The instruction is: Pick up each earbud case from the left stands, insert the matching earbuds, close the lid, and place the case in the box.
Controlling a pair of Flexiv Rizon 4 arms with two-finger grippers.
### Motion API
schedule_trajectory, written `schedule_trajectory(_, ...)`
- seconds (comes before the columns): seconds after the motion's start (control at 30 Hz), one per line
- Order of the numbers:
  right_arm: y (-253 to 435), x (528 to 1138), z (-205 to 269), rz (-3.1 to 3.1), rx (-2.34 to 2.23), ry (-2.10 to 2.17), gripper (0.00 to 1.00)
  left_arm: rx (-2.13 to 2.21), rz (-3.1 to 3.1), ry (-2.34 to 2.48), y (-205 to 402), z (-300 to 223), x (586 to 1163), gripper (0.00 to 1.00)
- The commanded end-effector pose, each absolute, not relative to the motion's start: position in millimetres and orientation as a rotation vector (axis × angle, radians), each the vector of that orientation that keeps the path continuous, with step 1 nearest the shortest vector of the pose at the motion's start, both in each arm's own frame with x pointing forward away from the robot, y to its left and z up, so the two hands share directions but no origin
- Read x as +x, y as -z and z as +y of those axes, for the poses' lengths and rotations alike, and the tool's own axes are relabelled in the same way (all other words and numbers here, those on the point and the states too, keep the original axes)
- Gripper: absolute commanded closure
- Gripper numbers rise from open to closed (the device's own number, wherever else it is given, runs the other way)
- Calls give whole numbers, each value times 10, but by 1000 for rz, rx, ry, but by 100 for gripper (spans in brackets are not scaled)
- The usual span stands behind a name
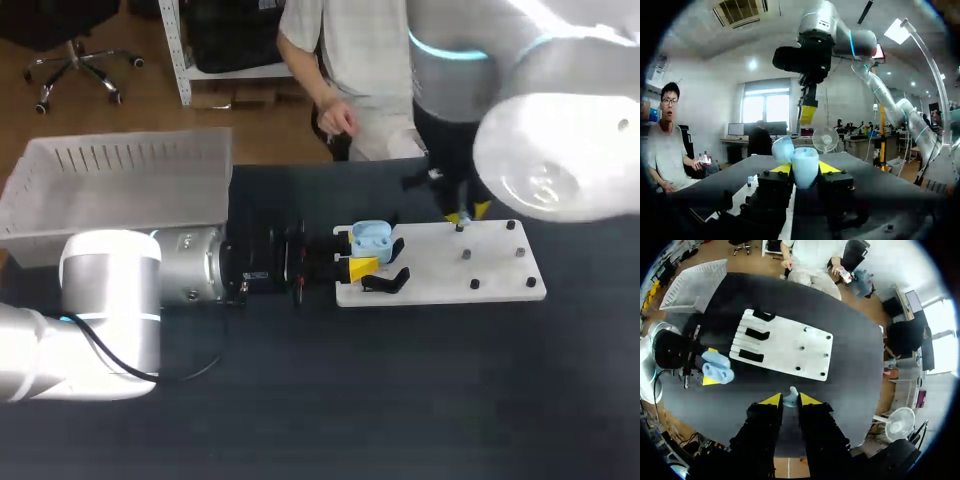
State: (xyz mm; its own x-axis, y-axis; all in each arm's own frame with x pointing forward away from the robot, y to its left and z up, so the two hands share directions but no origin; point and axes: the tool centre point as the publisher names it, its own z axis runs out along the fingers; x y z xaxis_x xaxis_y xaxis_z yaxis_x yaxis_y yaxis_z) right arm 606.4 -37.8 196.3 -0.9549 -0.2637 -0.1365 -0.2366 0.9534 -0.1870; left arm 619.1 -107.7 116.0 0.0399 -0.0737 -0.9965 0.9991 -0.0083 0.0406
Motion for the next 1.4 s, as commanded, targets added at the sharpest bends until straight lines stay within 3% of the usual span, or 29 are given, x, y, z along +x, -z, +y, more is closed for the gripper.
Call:
schedule_trajectory(0.03, -2299, 6015, 20, 2971, -389, 274, 100, 1177, 1118, 1219, -1148, -1080, 6192, 100)
schedule_trajectory(0.37, -2126, 5923, 422, 3028, -417, 281, 100, 1177, 1118, 1219, -1148, -1080, 6192, 100)
schedule_trajectory(1.03, -2095, 5908, 437, 3032, -407, 267, 100, 1177, 1118, 1219, -1148, -1080, 6192, 100)
schedule_trajectory(1.17, -2144, 5935, 467, 3104, -2, 68, 100, 1177, 1118, 1219, -1148, -1080, 6192, 100)
schedule_trajectory(1.4, -2146, 5921, 443, 3086, 210, -61, 100, 1177, 1118, 1219, -1148, -1080, 6192, 100)
